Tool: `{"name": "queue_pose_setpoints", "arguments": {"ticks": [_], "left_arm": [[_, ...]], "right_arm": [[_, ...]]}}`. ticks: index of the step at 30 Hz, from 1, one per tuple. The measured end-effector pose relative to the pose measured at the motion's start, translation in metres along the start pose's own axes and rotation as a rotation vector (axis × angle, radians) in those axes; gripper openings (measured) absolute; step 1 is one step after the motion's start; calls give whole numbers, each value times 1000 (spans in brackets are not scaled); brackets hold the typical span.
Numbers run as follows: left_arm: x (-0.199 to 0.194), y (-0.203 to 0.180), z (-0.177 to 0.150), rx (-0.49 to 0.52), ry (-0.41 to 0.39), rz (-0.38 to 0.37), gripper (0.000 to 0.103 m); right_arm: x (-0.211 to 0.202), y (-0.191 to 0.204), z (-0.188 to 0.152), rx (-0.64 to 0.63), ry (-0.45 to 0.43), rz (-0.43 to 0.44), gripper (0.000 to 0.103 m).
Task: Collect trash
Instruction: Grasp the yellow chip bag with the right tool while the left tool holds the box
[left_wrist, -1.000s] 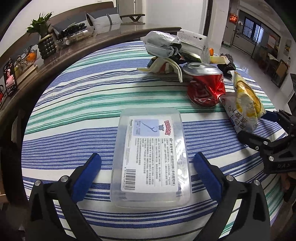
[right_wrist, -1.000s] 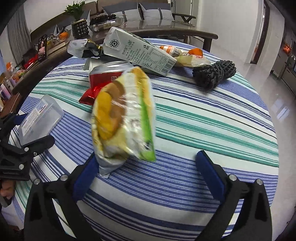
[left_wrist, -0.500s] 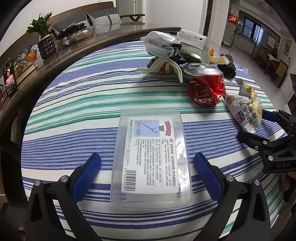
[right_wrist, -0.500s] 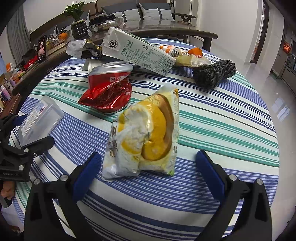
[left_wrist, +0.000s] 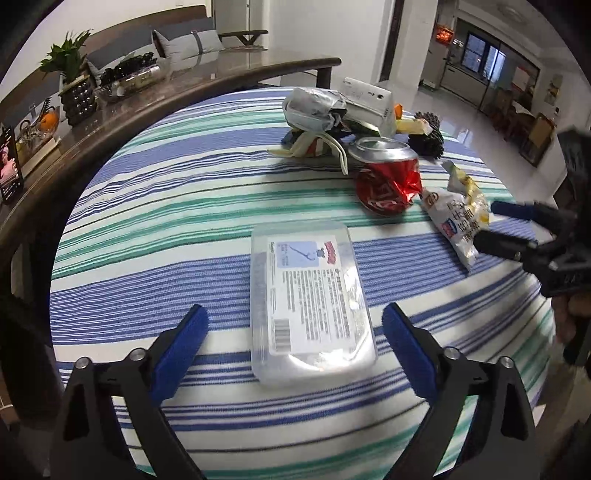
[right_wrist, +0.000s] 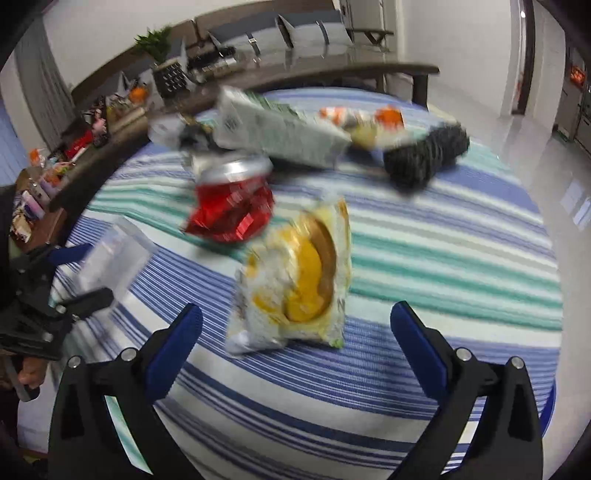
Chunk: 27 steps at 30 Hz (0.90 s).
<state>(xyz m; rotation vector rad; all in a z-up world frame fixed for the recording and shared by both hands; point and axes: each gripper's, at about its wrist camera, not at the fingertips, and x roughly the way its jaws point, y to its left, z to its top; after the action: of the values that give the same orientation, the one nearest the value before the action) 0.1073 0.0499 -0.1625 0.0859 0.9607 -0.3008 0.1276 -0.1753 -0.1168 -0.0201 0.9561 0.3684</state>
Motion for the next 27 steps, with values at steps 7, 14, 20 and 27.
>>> {"name": "queue_pose_setpoints", "arguments": {"ticks": [7, 14, 20, 27], "left_arm": [[8, -6, 4, 22, 36, 36, 71], [-2, -11, 5, 4, 0, 16, 60], [-23, -28, 2, -90, -70, -79, 60], [-29, -78, 5, -36, -92, -142, 60]], "right_arm": [[18, 26, 18, -80, 84, -90, 96], [8, 17, 18, -61, 45, -60, 40], [-28, -12, 8, 31, -19, 34, 39], [-65, -39, -3, 73, -57, 68, 39]]}}
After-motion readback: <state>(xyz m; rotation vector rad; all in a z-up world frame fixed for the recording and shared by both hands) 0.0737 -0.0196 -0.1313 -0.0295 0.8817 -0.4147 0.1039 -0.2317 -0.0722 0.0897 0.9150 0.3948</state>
